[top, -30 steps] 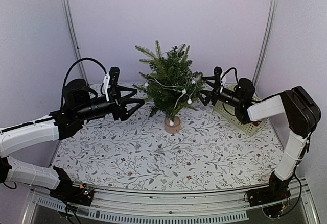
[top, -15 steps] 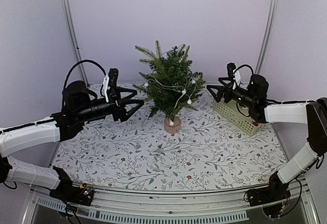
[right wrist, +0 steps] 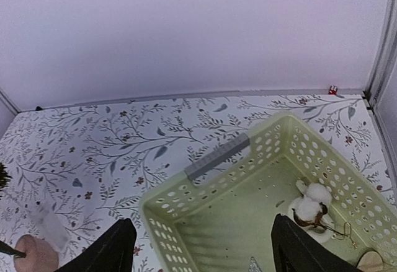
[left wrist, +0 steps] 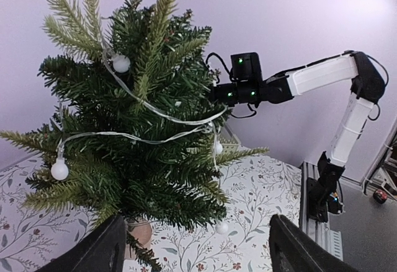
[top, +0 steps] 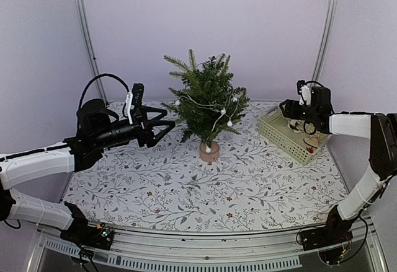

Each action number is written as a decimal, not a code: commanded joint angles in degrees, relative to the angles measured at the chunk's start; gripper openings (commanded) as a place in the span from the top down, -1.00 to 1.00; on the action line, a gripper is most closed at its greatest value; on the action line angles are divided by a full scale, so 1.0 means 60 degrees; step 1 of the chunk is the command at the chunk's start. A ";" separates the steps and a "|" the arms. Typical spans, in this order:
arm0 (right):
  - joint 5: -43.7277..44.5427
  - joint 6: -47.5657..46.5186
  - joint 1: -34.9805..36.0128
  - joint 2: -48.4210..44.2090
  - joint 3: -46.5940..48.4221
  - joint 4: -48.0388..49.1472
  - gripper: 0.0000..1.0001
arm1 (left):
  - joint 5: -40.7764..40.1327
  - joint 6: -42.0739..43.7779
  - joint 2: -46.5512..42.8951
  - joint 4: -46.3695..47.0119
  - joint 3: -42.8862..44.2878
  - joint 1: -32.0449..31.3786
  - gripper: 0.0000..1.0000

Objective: Decorate the small christmas tree

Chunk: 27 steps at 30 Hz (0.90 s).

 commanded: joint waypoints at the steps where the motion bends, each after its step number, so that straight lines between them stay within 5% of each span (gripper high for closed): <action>1: 0.1434 0.0242 -0.0081 0.0968 0.0605 -0.1271 -0.50 | 0.0153 -0.0112 -0.0033 0.0365 -0.0095 0.0137 -0.62; 9: 0.0997 0.0293 -0.0100 0.2687 0.1421 -0.2485 -0.14 | 0.0040 -0.0080 -0.0201 0.0359 -0.0259 0.0188 -0.61; 16: -0.1250 0.0774 0.0028 0.3143 0.1725 -0.2734 0.15 | 0.0077 -0.0113 -0.0050 0.0547 -0.0239 0.0218 -0.61; 27: -0.2881 0.1933 0.1568 0.3253 0.1914 -0.1801 0.14 | 0.0271 -0.0205 0.0308 0.0707 -0.0107 0.0247 -0.60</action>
